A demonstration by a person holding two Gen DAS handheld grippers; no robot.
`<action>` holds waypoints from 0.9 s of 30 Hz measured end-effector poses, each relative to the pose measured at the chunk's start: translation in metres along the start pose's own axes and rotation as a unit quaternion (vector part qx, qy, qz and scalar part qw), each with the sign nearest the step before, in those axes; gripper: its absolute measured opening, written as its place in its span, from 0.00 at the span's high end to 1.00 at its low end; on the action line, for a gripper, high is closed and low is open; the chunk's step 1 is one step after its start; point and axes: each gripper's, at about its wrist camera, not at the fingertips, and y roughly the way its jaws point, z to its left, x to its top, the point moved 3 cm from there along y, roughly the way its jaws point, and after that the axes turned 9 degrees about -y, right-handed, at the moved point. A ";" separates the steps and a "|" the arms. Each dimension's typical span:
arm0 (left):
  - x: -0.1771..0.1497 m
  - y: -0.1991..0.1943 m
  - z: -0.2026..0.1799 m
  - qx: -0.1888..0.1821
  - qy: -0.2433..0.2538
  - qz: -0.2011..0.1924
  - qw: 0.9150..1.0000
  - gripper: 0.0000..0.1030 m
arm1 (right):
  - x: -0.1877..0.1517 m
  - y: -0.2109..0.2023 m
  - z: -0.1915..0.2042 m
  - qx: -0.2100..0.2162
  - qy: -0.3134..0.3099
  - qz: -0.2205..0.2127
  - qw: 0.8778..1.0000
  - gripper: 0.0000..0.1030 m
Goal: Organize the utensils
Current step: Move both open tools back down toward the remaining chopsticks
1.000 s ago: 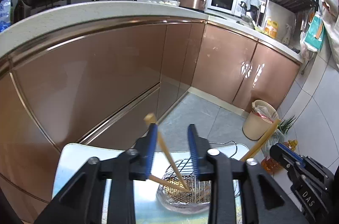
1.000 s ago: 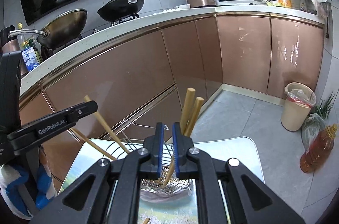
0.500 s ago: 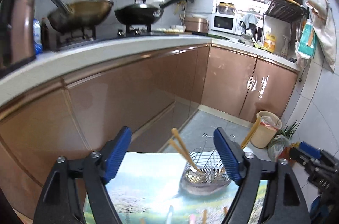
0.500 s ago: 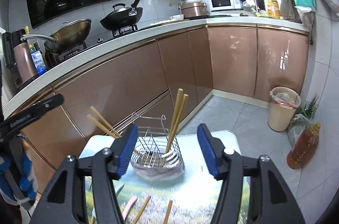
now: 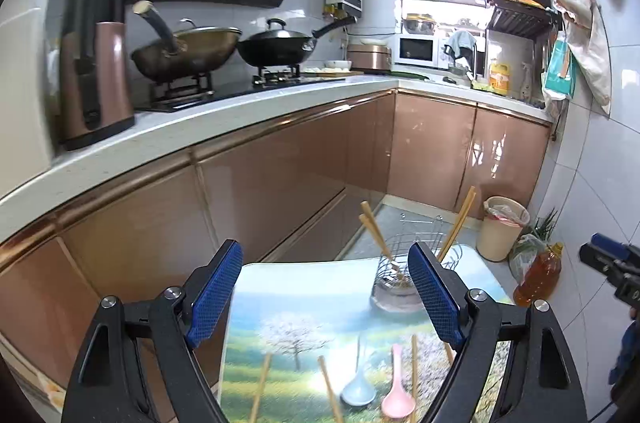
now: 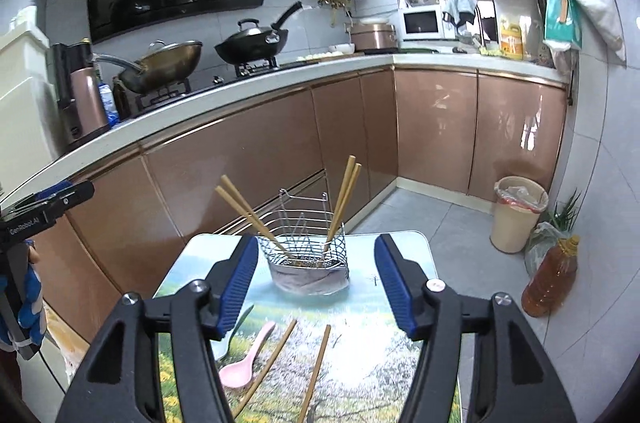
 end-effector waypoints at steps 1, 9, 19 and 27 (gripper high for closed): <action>0.000 -0.006 0.004 0.000 -0.003 0.000 1.000 0.18 | 0.001 -0.008 0.003 -0.001 -0.004 -0.003 1.000 0.43; -0.009 -0.060 0.030 0.005 -0.025 -0.009 1.000 0.18 | 0.001 -0.068 0.023 -0.017 -0.014 -0.033 0.999 0.43; -0.024 -0.108 0.049 0.014 -0.043 -0.022 0.999 0.18 | -0.006 -0.120 0.040 -0.018 -0.026 -0.058 0.998 0.43; -0.027 -0.110 0.055 0.033 -0.041 -0.015 0.999 0.18 | -0.005 -0.122 0.045 -0.011 -0.033 -0.052 0.998 0.43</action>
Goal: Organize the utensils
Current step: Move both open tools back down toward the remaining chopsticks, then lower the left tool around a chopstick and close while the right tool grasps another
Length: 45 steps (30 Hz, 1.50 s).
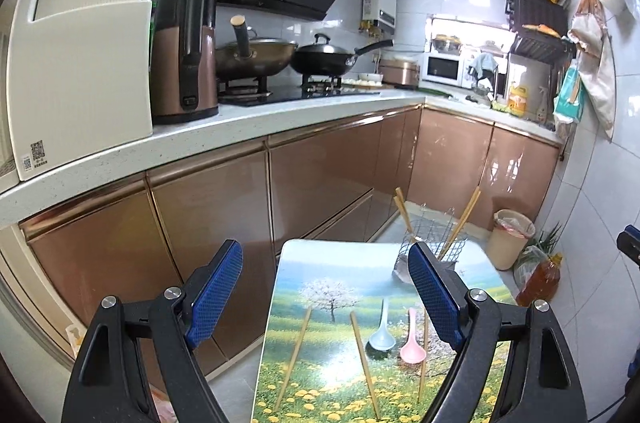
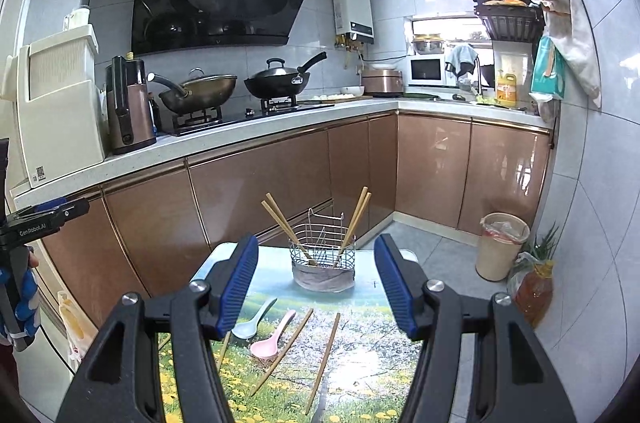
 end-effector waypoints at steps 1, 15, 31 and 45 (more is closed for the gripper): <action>-0.002 0.004 0.001 0.001 0.000 0.005 1.000 0.18 | -0.001 0.003 -0.001 0.000 0.000 0.003 1.000 0.43; -0.067 0.141 0.003 0.016 -0.001 0.156 0.988 0.30 | -0.059 0.115 -0.023 0.022 0.032 0.125 0.991 0.48; -0.148 0.280 0.005 0.034 -0.005 0.322 0.946 0.48 | -0.145 0.241 -0.030 0.061 0.059 0.271 0.959 0.59; -0.174 0.341 -0.010 0.033 -0.018 0.397 0.917 0.51 | -0.179 0.306 -0.020 0.097 0.054 0.364 0.925 0.63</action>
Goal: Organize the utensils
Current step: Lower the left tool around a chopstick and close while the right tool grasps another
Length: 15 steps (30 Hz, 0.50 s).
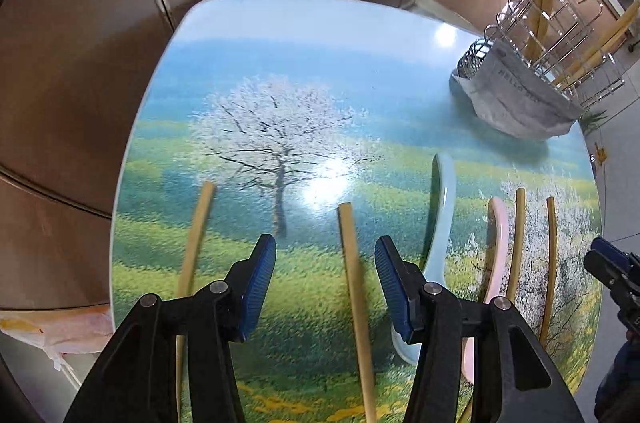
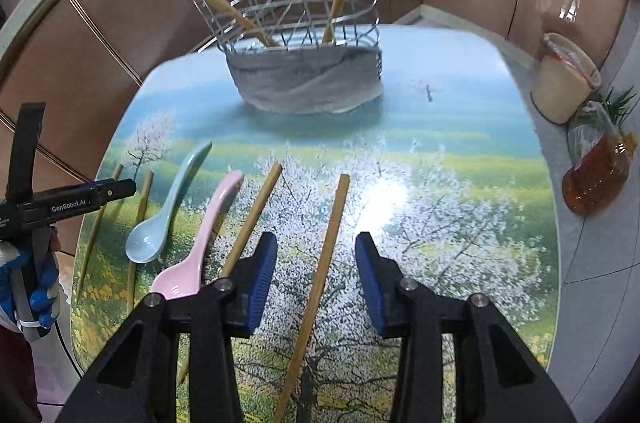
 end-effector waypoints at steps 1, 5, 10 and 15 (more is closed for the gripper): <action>0.001 0.004 0.000 0.002 -0.002 0.004 1.000 0.52 | 0.002 0.004 -0.001 0.000 -0.001 0.005 1.000 0.63; 0.004 0.013 -0.005 0.000 -0.005 0.017 1.000 0.62 | 0.007 0.014 -0.004 -0.001 0.000 0.021 1.000 0.67; 0.009 0.021 -0.009 0.000 0.000 0.023 1.000 0.70 | 0.016 0.026 -0.009 -0.003 0.003 0.038 0.999 0.72; 0.014 0.029 -0.015 0.003 0.001 0.028 1.000 0.73 | 0.023 0.038 -0.010 -0.010 -0.003 0.059 0.998 0.73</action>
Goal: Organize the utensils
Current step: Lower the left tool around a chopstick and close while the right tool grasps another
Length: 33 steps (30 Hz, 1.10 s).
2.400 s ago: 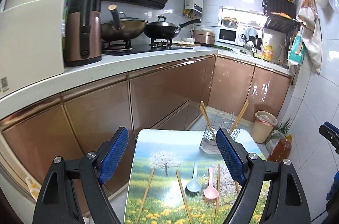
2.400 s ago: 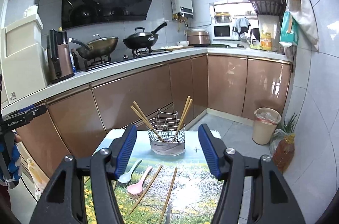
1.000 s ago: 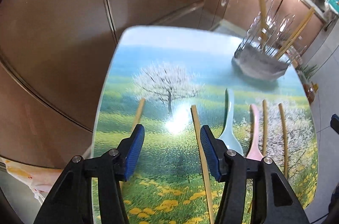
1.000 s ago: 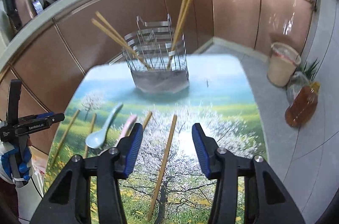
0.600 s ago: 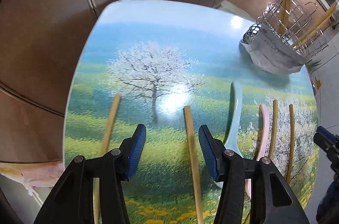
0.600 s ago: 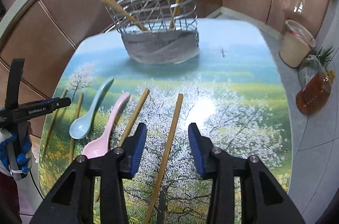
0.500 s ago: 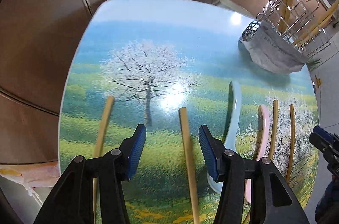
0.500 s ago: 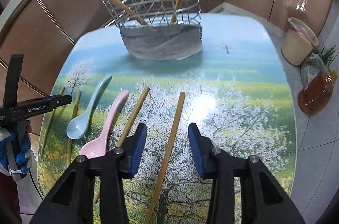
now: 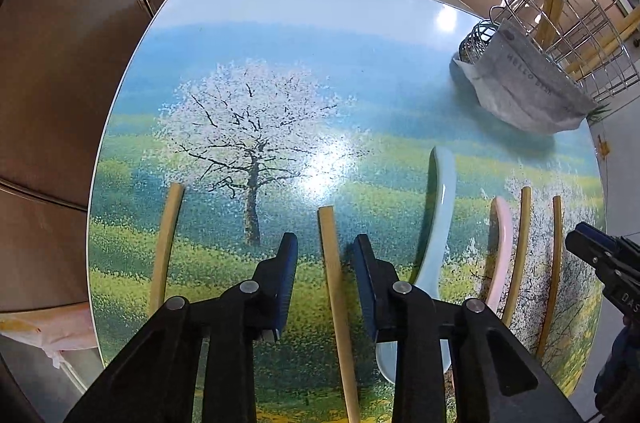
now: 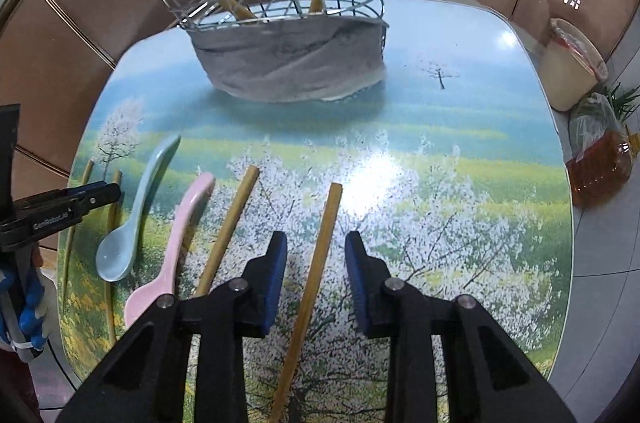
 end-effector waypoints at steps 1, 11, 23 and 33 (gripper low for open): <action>0.001 0.000 -0.001 0.000 0.001 0.001 1.000 0.74 | 0.001 0.003 0.001 -0.003 -0.003 0.006 1.000 0.73; 0.005 0.005 -0.007 0.002 0.002 0.011 1.000 0.89 | 0.009 0.027 0.014 -0.024 -0.025 0.046 0.998 0.84; 0.000 0.010 -0.012 0.001 0.010 0.010 1.000 0.94 | 0.012 0.035 0.021 -0.039 -0.029 0.050 0.998 0.92; -0.020 -0.006 -0.006 -0.024 -0.002 -0.018 1.000 0.94 | -0.011 0.006 0.016 -0.021 -0.028 -0.011 0.999 0.93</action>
